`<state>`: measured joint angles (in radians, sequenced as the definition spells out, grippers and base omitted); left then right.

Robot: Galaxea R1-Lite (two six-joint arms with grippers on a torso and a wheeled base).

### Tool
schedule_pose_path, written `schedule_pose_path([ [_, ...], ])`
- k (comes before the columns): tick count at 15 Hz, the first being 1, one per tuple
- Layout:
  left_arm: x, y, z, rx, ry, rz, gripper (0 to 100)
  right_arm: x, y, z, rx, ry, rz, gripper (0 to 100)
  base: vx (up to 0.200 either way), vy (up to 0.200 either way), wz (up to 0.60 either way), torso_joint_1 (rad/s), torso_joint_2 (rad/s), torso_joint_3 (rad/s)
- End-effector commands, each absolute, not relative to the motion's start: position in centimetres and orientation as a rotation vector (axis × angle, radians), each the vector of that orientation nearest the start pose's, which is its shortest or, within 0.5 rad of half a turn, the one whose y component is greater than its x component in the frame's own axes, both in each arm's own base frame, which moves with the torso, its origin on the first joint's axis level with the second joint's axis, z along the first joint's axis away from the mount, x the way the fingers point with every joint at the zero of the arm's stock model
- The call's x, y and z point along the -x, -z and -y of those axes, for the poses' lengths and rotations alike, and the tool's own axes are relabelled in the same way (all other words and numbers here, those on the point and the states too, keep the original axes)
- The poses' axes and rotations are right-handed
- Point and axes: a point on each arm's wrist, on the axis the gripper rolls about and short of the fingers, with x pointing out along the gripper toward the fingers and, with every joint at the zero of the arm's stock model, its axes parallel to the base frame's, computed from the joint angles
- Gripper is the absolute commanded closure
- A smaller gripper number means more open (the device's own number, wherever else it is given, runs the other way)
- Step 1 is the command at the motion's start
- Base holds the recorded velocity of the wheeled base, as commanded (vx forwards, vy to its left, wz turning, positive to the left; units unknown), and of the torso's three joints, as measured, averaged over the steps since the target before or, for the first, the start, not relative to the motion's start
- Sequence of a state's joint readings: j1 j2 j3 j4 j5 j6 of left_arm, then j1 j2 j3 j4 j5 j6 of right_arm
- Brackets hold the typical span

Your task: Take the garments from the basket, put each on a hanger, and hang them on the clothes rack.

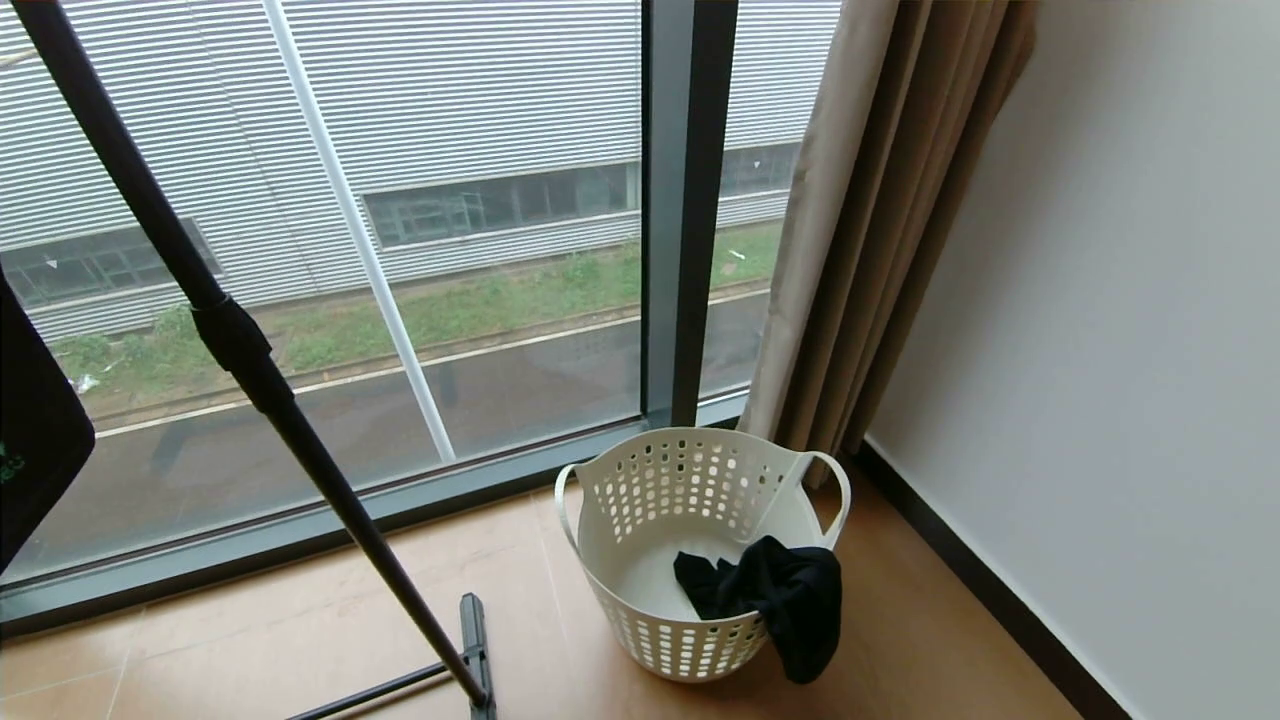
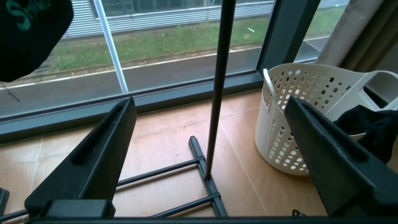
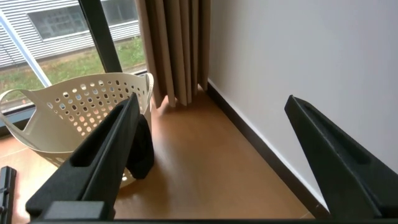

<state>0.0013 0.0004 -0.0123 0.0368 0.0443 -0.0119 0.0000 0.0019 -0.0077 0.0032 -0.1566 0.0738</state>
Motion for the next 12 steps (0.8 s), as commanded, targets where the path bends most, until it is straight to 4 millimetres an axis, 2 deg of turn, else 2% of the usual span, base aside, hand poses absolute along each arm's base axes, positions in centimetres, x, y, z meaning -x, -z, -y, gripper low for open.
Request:
schedule_pose_path([
  [1, 2.38, -7.51, -0.1, 0.012, -0.046, -0.024, 0, 2.35, -7.73, 0.35, -0.074, 0.156, 0.009, 0, 0.0, 0.0, 0.0, 0.012, 0.0, -0.203],
  [12, 2.38, -7.51, -0.1, 0.012, -0.046, -0.024, 0, 2.35, -7.73, 0.35, -0.074, 0.156, 0.009, 0, 0.0, 0.0, 0.0, 0.004, 0.0, -0.199],
])
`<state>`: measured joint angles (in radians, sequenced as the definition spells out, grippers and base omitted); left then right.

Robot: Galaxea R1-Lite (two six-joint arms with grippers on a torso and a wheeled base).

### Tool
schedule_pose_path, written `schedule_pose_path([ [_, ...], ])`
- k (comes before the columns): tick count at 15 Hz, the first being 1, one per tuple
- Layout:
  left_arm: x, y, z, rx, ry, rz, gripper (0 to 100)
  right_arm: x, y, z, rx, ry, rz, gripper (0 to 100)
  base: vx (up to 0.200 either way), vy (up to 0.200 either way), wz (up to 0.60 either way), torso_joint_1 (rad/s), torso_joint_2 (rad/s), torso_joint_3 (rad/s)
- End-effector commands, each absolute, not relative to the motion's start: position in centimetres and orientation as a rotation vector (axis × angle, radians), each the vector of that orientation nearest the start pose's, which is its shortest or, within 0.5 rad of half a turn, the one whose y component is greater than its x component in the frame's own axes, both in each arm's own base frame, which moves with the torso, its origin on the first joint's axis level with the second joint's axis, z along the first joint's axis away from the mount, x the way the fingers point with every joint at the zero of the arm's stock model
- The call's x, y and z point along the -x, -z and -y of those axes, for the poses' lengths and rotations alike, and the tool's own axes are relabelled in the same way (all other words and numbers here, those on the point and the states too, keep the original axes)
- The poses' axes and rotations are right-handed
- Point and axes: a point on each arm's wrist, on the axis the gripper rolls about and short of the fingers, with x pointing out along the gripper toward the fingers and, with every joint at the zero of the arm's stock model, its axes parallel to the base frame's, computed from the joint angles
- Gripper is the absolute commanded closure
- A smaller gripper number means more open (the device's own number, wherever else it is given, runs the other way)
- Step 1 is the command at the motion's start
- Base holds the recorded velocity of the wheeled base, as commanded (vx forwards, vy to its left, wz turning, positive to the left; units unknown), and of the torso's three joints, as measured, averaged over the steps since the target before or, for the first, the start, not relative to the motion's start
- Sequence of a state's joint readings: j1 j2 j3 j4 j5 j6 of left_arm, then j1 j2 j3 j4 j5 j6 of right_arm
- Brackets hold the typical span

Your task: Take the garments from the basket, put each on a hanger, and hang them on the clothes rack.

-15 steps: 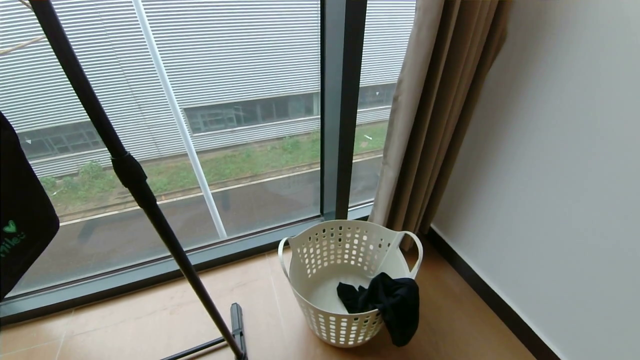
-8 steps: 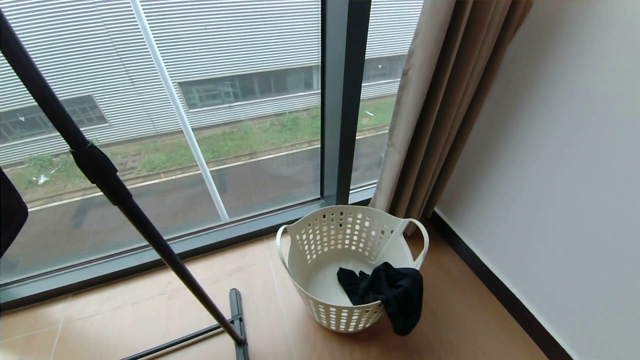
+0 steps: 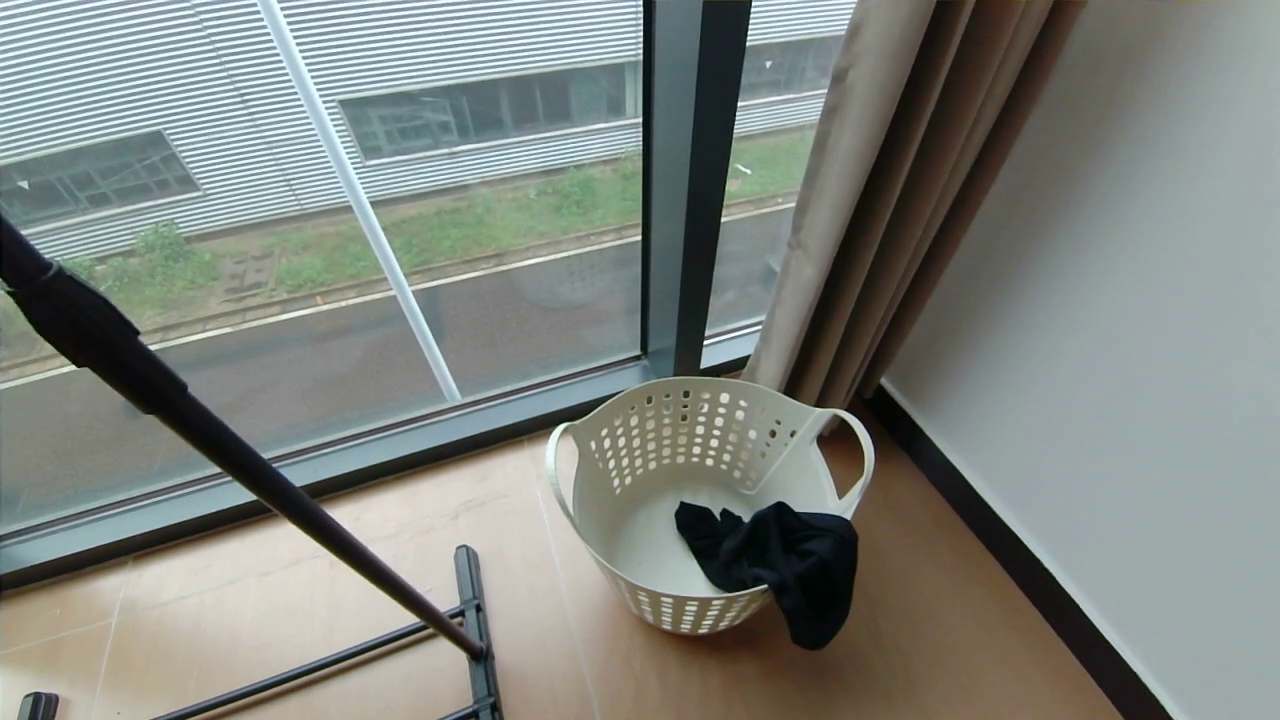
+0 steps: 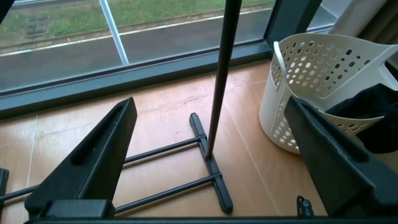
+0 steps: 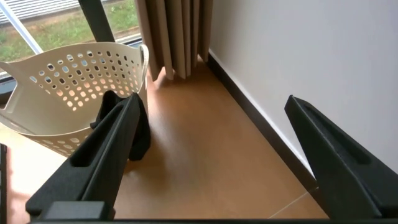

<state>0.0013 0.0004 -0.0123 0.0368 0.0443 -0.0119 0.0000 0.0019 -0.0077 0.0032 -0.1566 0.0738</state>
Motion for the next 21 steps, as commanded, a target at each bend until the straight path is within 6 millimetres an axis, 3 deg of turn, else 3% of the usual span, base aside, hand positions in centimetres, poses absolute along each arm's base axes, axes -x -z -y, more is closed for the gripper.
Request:
schedule_pose_path([
  [1, 2.38, -7.51, -0.1, 0.012, -0.046, -0.024, 0, 2.35, -7.73, 0.35, -0.074, 0.156, 0.009, 0, 0.0, 0.0, 0.0, 0.002, 0.0, -0.198],
  [12, 2.38, -7.51, -0.1, 0.012, -0.046, -0.024, 0, 2.34, -7.69, 0.35, -0.072, 0.158, 0.007, 0, 0.0, 0.0, 0.0, 0.001, 0.0, -0.196],
  [21, 2.38, -7.53, -0.1, 0.013, -0.049, -0.023, 0, 1.97, -7.74, 0.23, -0.016, 0.102, -0.071, 0, 0.0, 0.0, 0.0, -0.001, 0.0, -0.016],
])
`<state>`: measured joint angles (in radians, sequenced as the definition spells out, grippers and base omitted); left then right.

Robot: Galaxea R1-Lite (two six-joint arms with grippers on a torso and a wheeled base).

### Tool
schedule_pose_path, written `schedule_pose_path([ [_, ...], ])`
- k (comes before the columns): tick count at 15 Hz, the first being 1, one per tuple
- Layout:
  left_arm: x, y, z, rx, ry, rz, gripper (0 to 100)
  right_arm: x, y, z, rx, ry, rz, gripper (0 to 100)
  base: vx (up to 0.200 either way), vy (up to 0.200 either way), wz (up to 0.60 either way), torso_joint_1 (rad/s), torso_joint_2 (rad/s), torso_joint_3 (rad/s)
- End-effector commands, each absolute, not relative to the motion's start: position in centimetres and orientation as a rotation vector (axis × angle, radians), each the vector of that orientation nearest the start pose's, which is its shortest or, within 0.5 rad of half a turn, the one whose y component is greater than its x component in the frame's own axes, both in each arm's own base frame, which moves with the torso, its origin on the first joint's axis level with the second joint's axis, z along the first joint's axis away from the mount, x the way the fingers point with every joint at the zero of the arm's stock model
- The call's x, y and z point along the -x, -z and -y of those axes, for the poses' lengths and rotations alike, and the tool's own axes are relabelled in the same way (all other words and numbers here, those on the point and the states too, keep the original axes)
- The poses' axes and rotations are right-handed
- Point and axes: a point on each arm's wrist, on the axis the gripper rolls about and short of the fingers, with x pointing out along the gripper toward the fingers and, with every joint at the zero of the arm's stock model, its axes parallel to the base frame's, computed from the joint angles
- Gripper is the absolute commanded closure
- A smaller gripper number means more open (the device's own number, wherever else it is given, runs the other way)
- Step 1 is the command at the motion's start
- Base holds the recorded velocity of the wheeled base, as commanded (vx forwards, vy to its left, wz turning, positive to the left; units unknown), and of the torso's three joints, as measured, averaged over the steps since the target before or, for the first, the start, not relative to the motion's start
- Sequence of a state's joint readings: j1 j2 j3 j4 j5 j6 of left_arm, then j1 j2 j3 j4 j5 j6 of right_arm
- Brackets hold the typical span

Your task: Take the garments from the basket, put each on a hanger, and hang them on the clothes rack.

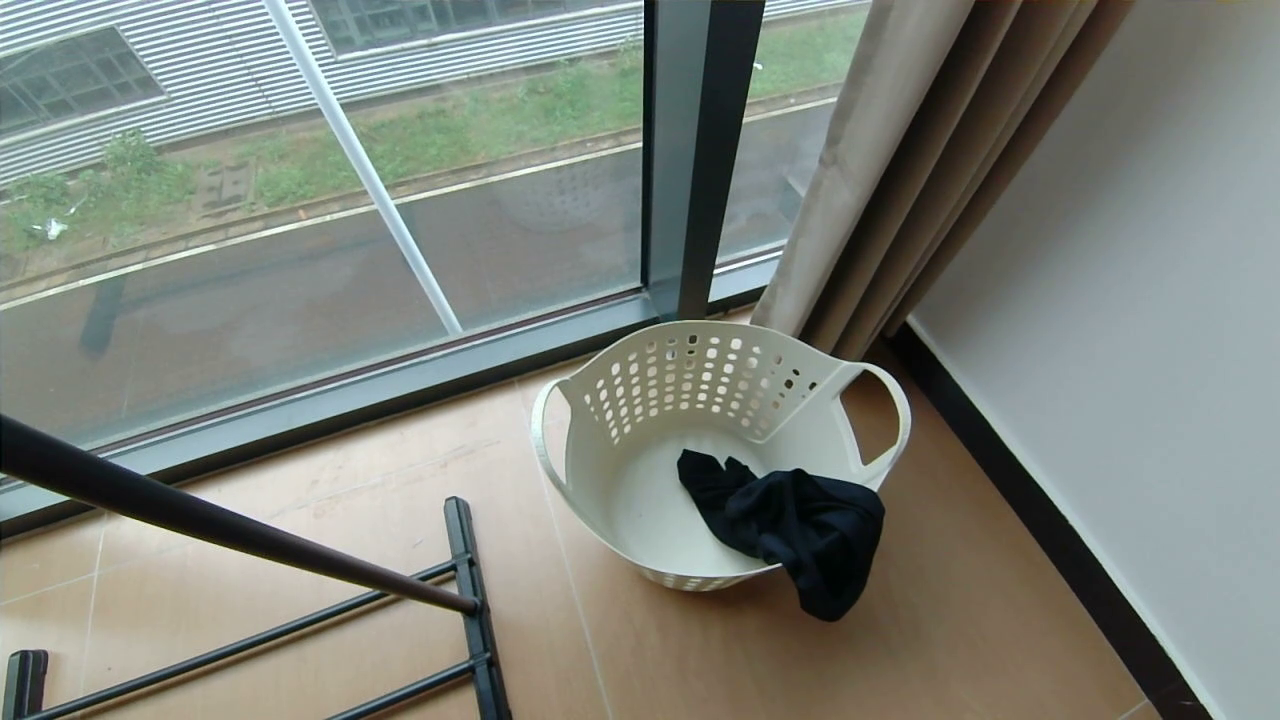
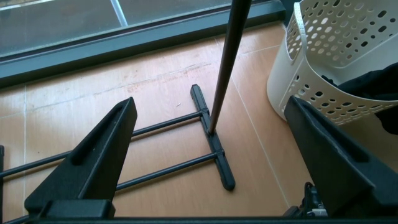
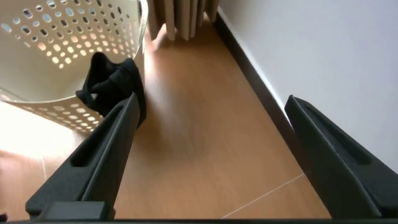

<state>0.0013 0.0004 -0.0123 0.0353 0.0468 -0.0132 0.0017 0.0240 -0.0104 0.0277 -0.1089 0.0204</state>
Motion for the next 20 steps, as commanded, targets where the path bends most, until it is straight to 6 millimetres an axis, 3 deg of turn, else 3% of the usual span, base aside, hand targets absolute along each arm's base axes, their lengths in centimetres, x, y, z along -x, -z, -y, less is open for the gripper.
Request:
schedule_pose_path([
  [1, 2.4, -7.5, -0.1, 0.013, -0.049, -0.023, 0, 1.0, -7.9, 0.2, -0.003, 0.105, -0.208, 0, 0.0, 0.0, 0.0, 0.0, 0.0, 0.0],
  [6, 2.4, -7.5, -0.1, 0.01, -0.057, -0.024, 0, -0.3, -8.0, 0.1, 0.137, 0.018, -0.372, 0, 0.0, 0.0, 0.0, 0.0, 0.0, 0.0],
  [9, 2.4, -7.5, -0.1, 0.01, -0.054, -0.024, 0, -1.9, -7.8, -0.2, 0.195, -0.168, -0.549, 0, 0.0, 0.0, 0.0, 0.0, 0.0, 0.0],
  [12, 2.4, -7.5, -0.1, 0.01, -0.054, -0.024, 0, -2.2, -7.7, -0.5, 0.229, -0.267, -0.587, 0, 0.0, 0.0, 0.0, 0.0, 0.0, 0.0],
  [14, 2.4, -7.5, -0.1, 0.01, -0.054, -0.024, 0, -3.8, -9.8, -1.0, 0.229, -0.281, -0.573, 0, 0.0, 0.0, 0.0, 0.0, 0.0, 0.0],
  [15, 2.4, -7.5, -0.1, 0.01, -0.054, -0.024, 0, -3.9, -9.9, -1.1, 0.229, -0.281, -0.573, 0, 0.0, 0.0, 0.0, 0.0, 0.0, 0.0],
  [16, 2.4, -7.5, -0.1, 0.01, -0.054, -0.023, 0, -6.1, -10.9, -1.7, 0.237, -0.283, -0.591, 0, 0.0, 0.0, 0.0, 0.0, 0.0, 0.0],
  [20, 2.4, -7.5, -0.1, 0.01, -0.052, -0.024, 0, -10.3, -10.5, -3.3, 0.387, -0.35, -0.606, 0, 0.0, 0.0, 0.0, 0.0, 0.0, 0.0],
])
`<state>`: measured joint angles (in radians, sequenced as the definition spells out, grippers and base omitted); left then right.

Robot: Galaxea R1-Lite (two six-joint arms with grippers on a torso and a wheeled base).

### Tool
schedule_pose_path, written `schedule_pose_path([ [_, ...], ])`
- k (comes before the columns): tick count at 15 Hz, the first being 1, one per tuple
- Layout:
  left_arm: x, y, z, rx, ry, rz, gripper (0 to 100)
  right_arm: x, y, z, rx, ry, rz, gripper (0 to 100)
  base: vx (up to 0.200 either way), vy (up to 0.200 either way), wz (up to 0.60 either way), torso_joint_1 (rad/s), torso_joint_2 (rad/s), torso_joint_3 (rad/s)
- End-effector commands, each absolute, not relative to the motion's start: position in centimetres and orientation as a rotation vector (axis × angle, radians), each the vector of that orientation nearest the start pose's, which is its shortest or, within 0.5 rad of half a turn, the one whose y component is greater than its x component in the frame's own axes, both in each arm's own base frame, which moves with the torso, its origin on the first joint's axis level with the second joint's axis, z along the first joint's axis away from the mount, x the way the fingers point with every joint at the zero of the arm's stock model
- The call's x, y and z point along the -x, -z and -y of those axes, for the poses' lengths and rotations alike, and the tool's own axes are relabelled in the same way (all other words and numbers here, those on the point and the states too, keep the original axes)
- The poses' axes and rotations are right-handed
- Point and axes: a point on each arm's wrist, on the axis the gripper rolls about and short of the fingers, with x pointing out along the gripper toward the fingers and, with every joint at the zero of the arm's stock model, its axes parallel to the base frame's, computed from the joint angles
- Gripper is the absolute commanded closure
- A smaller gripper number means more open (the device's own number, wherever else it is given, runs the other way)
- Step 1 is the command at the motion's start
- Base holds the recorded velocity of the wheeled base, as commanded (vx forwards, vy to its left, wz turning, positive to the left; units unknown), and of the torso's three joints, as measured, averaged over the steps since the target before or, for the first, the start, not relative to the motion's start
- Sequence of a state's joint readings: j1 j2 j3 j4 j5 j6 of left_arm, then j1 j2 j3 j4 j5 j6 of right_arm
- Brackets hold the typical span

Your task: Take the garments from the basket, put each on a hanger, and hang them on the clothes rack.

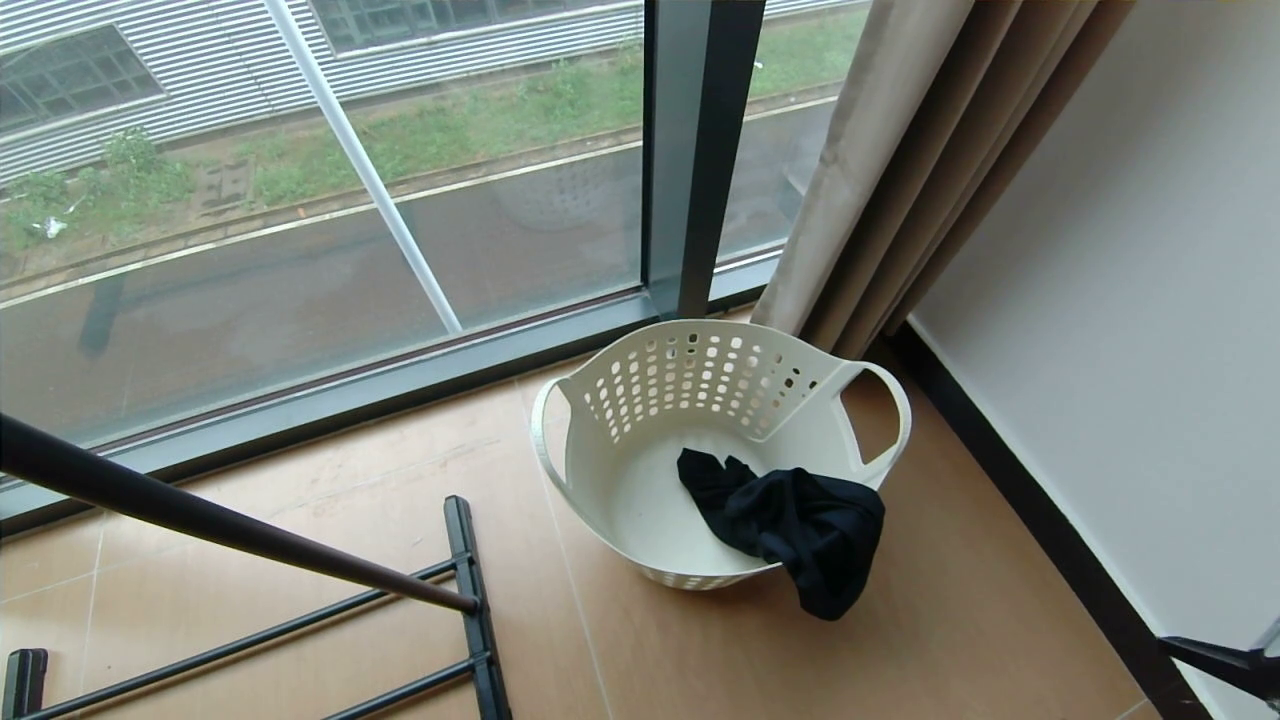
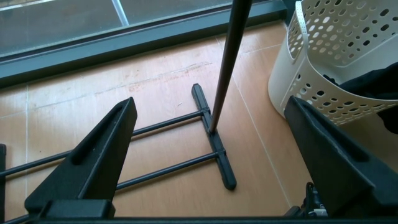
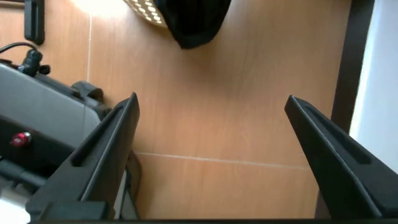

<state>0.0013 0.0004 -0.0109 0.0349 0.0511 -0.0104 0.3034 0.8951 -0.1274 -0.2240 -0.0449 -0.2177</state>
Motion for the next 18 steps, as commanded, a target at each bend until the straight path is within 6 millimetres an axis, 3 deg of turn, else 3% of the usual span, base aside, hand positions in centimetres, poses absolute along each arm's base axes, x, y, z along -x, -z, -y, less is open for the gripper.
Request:
schedule_pose_path([
  [1, 2.4, -7.5, -0.1, 0.01, -0.054, -0.024, 0, -11.8, -10.3, -3.8, 0.476, -0.389, -0.608, 0, 0.0, 0.0, 0.0, 0.0, 0.0, 0.0],
  [3, 2.4, -7.5, -0.1, 0.01, -0.054, -0.024, 0, -14.6, -10.5, -4.9, 0.611, -0.434, -0.576, 0, 0.0, 0.0, 0.0, 0.0, 0.0, 0.0],
  [4, 2.4, -7.5, -0.1, 0.01, -0.052, -0.024, 0, -14.9, -10.6, -5.0, 0.624, -0.435, -0.569, 0, 0.0, 0.0, 0.0, 0.0, 0.0, 0.0],
  [5, 2.4, -7.5, -0.1, 0.01, -0.054, -0.024, 0, -17.1, -11.2, -5.7, 0.754, -0.471, -0.528, 0, 0.0, 0.0, 0.0, 0.0, 0.0, 0.0],
  [10, 2.4, -7.5, -0.1, 0.01, -0.054, -0.024, 0, -21.4, -13.4, -7.2, 1.067, -0.534, -0.39, 0, 0.0, 0.0, 0.0, 0.0, 0.0, 0.0],
  [12, 2.4, -7.5, -0.1, 0.01, -0.054, -0.024, 0, -23.3, -12.6, -8.3, 1.218, -0.548, -0.399, 0, 0.0, 0.0, 0.0, 0.0, 0.0, 0.0],
  [18, 2.4, -7.5, -0.1, 0.01, -0.054, -0.024, 0, -25.2, -10.2, -10.9, 1.424, -0.562, -0.465, 0, 0.0, 0.0, 0.0, 0.0, 0.0, 0.0],
])
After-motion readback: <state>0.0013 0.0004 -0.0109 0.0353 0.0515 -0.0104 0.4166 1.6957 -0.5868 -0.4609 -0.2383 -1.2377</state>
